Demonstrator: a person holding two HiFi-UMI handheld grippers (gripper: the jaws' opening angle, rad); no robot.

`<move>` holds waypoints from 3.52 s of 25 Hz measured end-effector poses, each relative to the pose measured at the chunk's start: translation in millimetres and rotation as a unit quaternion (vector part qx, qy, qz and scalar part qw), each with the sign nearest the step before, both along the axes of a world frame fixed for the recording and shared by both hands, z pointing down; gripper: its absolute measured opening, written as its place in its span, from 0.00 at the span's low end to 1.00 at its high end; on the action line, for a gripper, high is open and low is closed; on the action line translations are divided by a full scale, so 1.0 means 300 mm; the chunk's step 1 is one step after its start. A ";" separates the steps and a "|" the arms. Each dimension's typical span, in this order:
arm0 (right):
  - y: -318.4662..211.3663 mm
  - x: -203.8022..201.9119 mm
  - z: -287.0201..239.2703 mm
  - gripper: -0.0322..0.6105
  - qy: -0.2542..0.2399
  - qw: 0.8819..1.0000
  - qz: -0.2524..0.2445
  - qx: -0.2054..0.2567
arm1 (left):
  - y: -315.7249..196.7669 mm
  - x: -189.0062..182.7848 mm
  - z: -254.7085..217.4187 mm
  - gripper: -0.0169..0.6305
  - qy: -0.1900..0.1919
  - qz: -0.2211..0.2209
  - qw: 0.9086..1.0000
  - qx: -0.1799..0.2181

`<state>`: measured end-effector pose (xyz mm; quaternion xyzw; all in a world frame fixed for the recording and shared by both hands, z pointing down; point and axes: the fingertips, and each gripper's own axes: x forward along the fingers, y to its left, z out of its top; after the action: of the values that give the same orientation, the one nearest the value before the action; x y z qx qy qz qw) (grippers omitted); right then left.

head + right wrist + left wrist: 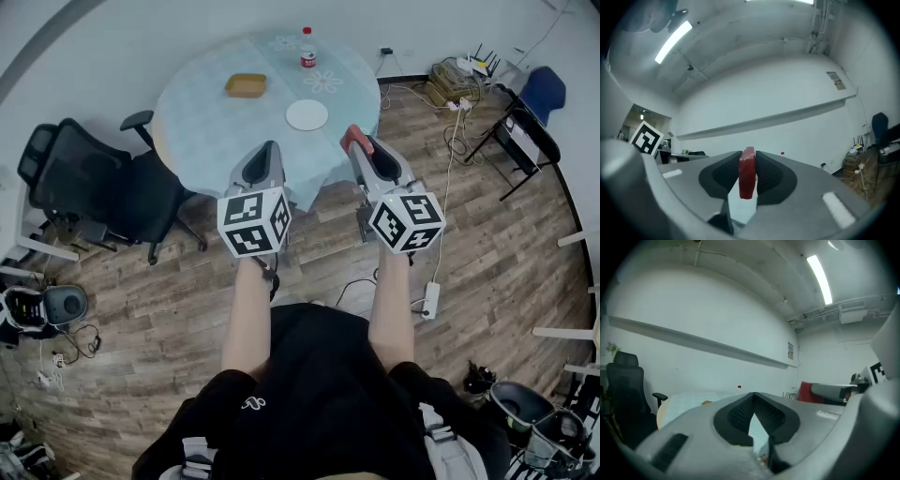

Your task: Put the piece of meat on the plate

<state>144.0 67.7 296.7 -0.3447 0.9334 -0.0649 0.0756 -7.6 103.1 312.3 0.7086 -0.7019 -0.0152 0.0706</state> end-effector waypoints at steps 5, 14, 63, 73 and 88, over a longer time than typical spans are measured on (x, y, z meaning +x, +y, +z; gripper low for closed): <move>-0.014 -0.054 0.022 0.21 -0.015 1.000 -0.014 -0.021 | 0.030 -0.004 0.017 0.02 -0.012 0.004 1.000 -0.006; -0.191 -0.235 0.165 0.21 0.010 0.998 -0.009 -0.059 | -0.091 -0.336 0.230 0.02 0.046 -0.043 0.996 -0.061; -1.371 -0.601 1.214 0.33 0.153 0.901 0.121 -0.387 | -1.248 -0.489 0.872 0.02 0.077 0.132 0.937 -0.315; -1.437 -0.422 0.757 0.06 -0.070 0.937 0.193 -0.281 | -1.369 -0.383 0.651 0.02 0.115 0.174 0.957 -0.201; -1.374 -0.345 0.107 0.06 -0.001 0.985 0.165 -0.053 | -1.413 -0.490 0.056 0.02 -0.023 0.074 0.997 0.011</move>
<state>40.6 -344.5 328.6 -0.4977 0.8587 -0.1012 0.0681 -154.5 -320.7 329.2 0.7595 -0.6487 -0.0013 0.0479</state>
